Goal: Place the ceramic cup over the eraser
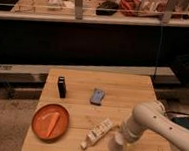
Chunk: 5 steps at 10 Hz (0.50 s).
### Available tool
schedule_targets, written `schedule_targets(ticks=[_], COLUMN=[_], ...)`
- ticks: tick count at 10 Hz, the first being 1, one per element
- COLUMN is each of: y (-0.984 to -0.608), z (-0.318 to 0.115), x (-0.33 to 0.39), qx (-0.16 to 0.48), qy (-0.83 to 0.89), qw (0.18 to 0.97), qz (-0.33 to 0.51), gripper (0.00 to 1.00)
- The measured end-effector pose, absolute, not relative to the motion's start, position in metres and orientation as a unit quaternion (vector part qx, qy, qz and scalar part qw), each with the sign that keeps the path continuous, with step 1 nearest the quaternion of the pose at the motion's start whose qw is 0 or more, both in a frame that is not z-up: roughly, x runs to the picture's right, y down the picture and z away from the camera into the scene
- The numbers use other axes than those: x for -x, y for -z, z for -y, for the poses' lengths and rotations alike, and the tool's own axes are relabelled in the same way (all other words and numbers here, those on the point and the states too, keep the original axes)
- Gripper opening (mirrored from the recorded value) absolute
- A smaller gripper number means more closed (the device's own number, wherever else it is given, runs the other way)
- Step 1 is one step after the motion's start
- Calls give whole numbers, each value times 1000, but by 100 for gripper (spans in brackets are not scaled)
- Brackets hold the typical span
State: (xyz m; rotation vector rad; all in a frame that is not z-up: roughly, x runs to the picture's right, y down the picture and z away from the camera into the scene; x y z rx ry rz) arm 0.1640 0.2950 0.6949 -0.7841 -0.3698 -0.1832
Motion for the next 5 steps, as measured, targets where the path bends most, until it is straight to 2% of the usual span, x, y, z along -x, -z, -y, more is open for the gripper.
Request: schedule_targets(ticks=[5], y=[-697], z=[-290], x=[-174], qx=[387], qy=[52], qw=[905], qz=[166], gripper=[4])
